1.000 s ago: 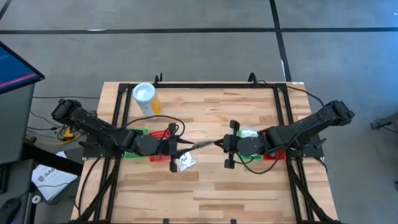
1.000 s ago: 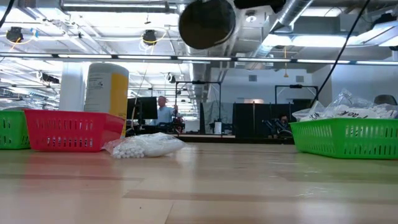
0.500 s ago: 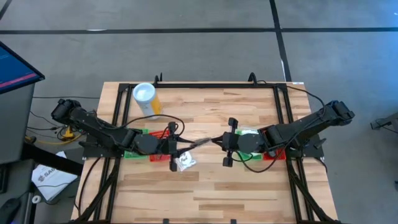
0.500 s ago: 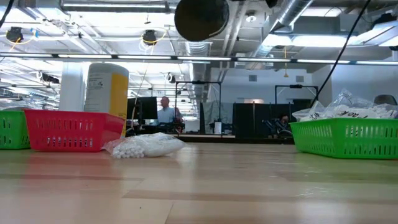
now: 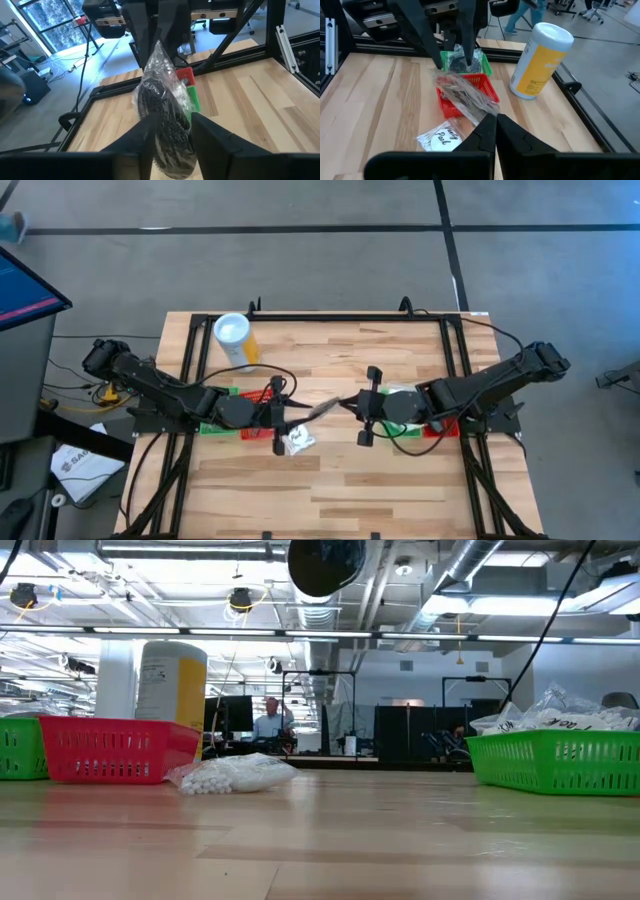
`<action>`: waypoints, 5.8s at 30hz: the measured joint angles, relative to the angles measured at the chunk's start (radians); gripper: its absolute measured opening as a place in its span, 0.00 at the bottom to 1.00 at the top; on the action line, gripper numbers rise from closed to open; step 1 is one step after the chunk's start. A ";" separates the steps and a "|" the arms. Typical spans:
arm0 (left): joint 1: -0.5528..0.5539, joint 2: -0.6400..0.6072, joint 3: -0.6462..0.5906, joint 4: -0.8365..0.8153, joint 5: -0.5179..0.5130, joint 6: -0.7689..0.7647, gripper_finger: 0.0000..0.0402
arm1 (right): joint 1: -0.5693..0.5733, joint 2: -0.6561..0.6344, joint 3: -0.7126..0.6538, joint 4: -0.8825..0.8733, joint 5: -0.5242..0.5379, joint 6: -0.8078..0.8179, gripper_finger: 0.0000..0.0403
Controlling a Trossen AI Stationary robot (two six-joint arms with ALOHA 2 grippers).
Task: Pick & Place Travel size toiletries
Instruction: Put the black hair brush into the left green bin
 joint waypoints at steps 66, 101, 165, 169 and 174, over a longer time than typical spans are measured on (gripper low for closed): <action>0.105 0.059 0.001 -0.029 -0.023 -0.006 0.19 | -0.046 0.005 0.000 0.052 -0.027 -0.036 0.00; 0.054 0.017 0.000 -0.431 -0.181 -0.461 0.05 | -0.115 0.005 -0.001 0.008 -0.018 -0.070 0.26; -0.034 -0.196 0.000 -1.523 0.218 -1.670 0.06 | -0.171 0.109 -0.001 -0.046 -0.024 -0.051 0.26; -0.058 -0.195 0.000 -1.553 0.226 -1.745 0.06 | -0.173 0.109 -0.001 -0.046 -0.024 -0.051 0.26; -0.104 -0.195 0.000 -1.557 0.218 -1.839 0.06 | -0.183 0.109 -0.001 -0.046 -0.024 -0.052 0.26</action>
